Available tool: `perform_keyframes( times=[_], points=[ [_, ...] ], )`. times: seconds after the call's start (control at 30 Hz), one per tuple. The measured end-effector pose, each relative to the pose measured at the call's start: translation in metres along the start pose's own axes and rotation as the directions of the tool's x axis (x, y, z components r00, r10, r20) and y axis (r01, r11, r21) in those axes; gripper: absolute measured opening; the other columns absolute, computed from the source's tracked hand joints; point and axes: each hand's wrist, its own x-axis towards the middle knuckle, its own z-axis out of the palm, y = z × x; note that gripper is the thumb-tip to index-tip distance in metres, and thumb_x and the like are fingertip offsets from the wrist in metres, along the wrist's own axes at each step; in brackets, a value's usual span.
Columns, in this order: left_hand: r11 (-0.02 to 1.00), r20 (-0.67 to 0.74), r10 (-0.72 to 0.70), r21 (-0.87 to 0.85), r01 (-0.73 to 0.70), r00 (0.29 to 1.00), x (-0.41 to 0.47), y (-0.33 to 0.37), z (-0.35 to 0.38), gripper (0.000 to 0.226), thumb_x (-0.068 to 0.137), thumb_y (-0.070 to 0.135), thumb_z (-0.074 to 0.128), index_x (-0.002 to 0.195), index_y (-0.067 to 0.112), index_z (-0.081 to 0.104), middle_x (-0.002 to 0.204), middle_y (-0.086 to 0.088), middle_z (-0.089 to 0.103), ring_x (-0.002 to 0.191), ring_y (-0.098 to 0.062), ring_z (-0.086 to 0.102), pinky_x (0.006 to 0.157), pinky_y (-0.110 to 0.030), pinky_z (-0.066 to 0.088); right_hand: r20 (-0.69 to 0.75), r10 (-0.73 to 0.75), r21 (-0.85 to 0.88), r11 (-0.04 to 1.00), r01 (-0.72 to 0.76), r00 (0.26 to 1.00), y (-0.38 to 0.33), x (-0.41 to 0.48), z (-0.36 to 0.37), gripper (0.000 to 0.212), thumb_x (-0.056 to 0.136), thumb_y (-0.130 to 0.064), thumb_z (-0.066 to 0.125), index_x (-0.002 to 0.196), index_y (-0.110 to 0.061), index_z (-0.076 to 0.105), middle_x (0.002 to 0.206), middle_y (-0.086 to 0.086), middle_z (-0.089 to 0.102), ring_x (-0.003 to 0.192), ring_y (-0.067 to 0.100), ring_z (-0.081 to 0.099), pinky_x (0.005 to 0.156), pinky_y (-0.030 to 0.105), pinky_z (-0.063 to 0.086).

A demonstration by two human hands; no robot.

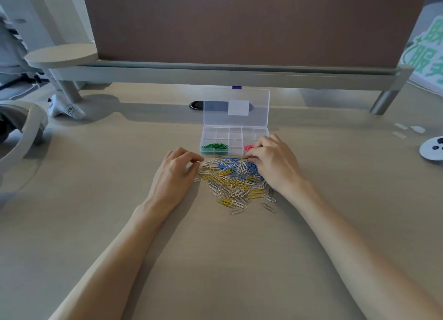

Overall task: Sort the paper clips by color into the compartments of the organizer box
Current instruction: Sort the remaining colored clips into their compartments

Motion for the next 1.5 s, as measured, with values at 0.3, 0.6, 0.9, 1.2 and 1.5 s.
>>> perform_keyframes(
  times=[0.3,0.6,0.9,1.2,1.5],
  points=[
    [0.999,0.087,0.041,-0.031,-0.039,0.995,0.0,-0.002,-0.013,0.012,0.089,0.021,0.066,0.095,0.028,0.073,0.089,0.017,0.058,0.08,0.004,0.047,0.069,-0.012,0.033,0.224,0.066,-0.192,0.981,-0.022,0.972,-0.01,0.012,-0.01,0.021,0.093,-0.033,0.059,0.104,-0.016,0.066,0.108,0.004,0.058,0.107,0.022,0.045,0.087,0.037,0.043],
    [0.998,0.146,0.052,0.03,-0.057,0.988,-0.002,0.001,-0.014,0.008,0.088,0.029,0.068,0.094,0.029,0.073,0.095,0.013,0.06,0.093,-0.007,0.047,0.073,-0.025,0.039,0.342,0.116,-0.152,0.986,-0.067,0.932,-0.014,0.017,-0.022,0.015,0.093,-0.033,0.059,0.1,-0.022,0.066,0.11,0.002,0.056,0.112,0.022,0.044,0.089,0.038,0.042],
    [0.998,0.09,0.057,0.01,-0.058,0.994,-0.001,0.001,-0.013,0.004,0.091,0.028,0.063,0.088,0.027,0.066,0.085,0.019,0.055,0.08,-0.003,0.038,0.066,-0.023,0.032,0.333,0.068,-0.149,0.989,-0.018,0.94,-0.012,0.014,-0.022,0.014,0.095,-0.032,0.055,0.099,-0.021,0.062,0.107,0.001,0.055,0.111,0.021,0.043,0.089,0.038,0.042],
    [0.996,-0.006,-0.055,0.073,0.055,0.998,-0.003,0.002,-0.011,0.009,0.093,0.028,0.059,0.087,0.026,0.065,0.089,0.015,0.06,0.087,-0.008,0.047,0.068,-0.029,0.04,0.157,0.092,-0.085,0.993,-0.08,0.983,-0.007,0.005,-0.019,0.017,0.094,-0.029,0.058,0.096,-0.017,0.07,0.098,0.0,0.064,0.1,0.018,0.049,0.083,0.037,0.047],
    [0.995,0.007,-0.045,0.094,0.044,0.999,-0.004,-0.001,-0.011,0.008,0.092,0.028,0.059,0.087,0.026,0.064,0.092,0.013,0.061,0.092,-0.009,0.049,0.068,-0.03,0.042,0.257,0.08,-0.029,0.997,-0.075,0.963,-0.011,0.008,-0.021,0.014,0.088,-0.032,0.066,0.095,-0.022,0.073,0.097,-0.002,0.061,0.1,0.016,0.049,0.083,0.032,0.044]
  ],
)
